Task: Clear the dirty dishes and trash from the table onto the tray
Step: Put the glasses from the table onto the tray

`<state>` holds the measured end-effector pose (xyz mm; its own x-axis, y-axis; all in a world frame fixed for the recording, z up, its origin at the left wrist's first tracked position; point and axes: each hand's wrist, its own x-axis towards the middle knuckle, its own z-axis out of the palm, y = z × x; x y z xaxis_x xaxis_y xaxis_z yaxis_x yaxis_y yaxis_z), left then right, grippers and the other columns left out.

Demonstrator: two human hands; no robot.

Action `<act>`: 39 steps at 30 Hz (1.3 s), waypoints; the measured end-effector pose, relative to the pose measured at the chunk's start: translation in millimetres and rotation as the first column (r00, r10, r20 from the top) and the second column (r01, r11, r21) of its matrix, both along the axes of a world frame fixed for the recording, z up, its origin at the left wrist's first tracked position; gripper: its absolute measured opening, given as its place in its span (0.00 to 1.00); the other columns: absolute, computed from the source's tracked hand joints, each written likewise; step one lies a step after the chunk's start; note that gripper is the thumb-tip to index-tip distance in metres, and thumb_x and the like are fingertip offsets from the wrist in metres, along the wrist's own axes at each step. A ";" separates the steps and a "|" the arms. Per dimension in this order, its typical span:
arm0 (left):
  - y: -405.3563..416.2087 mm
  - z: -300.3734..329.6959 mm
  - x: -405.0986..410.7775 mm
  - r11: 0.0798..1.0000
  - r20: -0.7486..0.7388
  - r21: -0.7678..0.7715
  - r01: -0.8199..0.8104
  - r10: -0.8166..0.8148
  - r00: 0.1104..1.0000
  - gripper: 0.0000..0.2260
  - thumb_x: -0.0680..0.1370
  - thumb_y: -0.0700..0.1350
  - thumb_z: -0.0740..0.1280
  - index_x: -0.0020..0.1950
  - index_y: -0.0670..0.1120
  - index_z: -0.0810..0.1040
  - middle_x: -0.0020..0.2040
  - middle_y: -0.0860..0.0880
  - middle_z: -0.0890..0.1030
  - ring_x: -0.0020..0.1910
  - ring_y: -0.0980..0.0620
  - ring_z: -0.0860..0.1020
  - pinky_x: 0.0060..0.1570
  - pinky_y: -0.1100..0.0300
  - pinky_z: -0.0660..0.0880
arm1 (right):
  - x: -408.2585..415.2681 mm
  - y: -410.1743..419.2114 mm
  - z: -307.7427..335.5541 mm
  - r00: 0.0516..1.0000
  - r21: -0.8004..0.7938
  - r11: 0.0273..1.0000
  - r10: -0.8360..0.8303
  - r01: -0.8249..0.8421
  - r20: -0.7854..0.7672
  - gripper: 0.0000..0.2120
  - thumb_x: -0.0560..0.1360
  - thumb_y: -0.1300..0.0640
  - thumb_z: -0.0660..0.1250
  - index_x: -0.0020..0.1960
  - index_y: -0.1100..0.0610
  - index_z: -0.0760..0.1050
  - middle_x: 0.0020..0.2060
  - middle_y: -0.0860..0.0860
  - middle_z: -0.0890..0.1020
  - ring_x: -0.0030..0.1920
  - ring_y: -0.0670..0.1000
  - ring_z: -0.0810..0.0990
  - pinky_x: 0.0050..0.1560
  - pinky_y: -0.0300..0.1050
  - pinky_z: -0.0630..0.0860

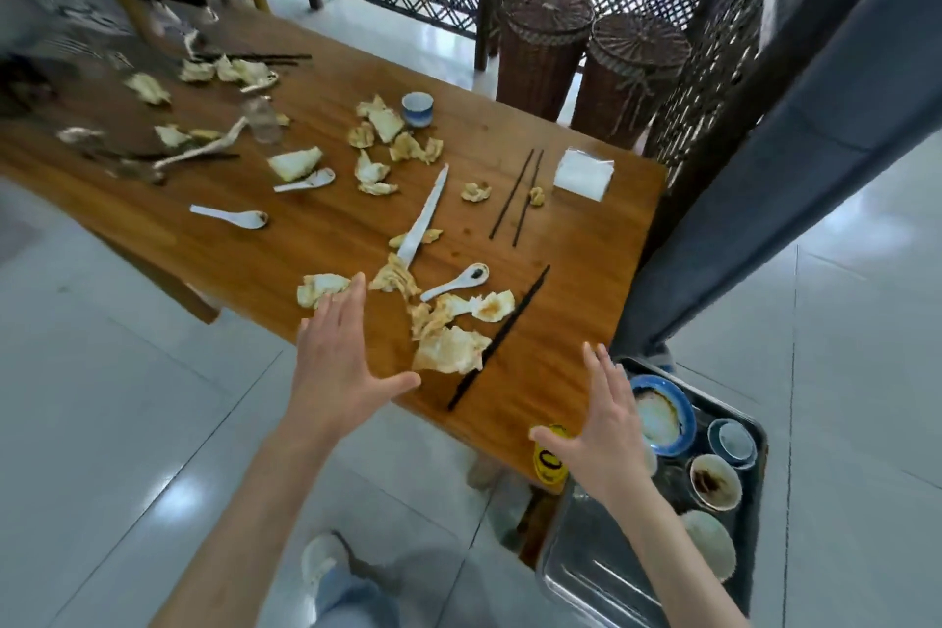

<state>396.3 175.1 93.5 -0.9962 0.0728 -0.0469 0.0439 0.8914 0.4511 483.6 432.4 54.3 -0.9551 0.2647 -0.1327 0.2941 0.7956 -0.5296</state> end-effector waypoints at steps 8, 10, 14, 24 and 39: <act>-119.0 23.7 -85.7 0.996 -0.034 -0.044 0.075 -0.076 0.997 0.53 0.64 0.62 0.75 0.77 0.52 0.45 0.78 0.52 0.53 0.77 0.49 0.47 0.72 0.44 0.48 | -91.4 -126.2 16.6 0.995 -0.029 0.997 -0.075 0.073 -0.059 0.53 0.63 0.43 0.77 0.76 0.48 0.47 0.76 0.48 0.52 0.76 0.52 0.47 0.73 0.50 0.48; -147.4 24.9 -104.9 0.995 -0.034 -0.068 0.067 -0.069 0.997 0.52 0.63 0.63 0.74 0.77 0.53 0.46 0.78 0.52 0.53 0.77 0.49 0.48 0.72 0.44 0.49 | -112.1 -155.4 16.7 0.995 -0.038 0.995 -0.089 0.087 -0.052 0.52 0.63 0.43 0.77 0.76 0.48 0.48 0.76 0.47 0.52 0.76 0.51 0.48 0.74 0.52 0.50; -192.2 23.2 -139.6 0.995 -0.043 -0.073 0.066 -0.069 0.997 0.52 0.63 0.65 0.74 0.77 0.52 0.48 0.77 0.53 0.54 0.76 0.49 0.49 0.72 0.43 0.51 | -149.4 -198.9 12.5 0.997 -0.025 0.997 -0.068 0.067 -0.033 0.51 0.63 0.41 0.76 0.76 0.48 0.48 0.76 0.47 0.54 0.76 0.52 0.50 0.73 0.53 0.53; -282.9 8.4 -252.3 0.994 -0.010 -0.111 0.024 -0.025 1.000 0.50 0.65 0.64 0.73 0.77 0.52 0.47 0.78 0.53 0.53 0.77 0.49 0.47 0.72 0.44 0.49 | -271.0 -277.6 -13.5 1.000 -0.052 0.999 -0.011 0.010 -0.012 0.51 0.64 0.39 0.74 0.75 0.45 0.46 0.76 0.45 0.53 0.76 0.50 0.49 0.74 0.54 0.54; -389.5 -15.1 -451.6 0.963 0.030 -0.271 0.007 0.001 1.000 0.52 0.62 0.66 0.74 0.77 0.53 0.49 0.77 0.52 0.57 0.76 0.48 0.52 0.72 0.42 0.52 | -446.4 -383.6 -43.8 0.993 -0.060 0.998 0.025 -0.018 0.117 0.51 0.64 0.39 0.74 0.76 0.44 0.46 0.76 0.42 0.51 0.76 0.49 0.46 0.74 0.53 0.54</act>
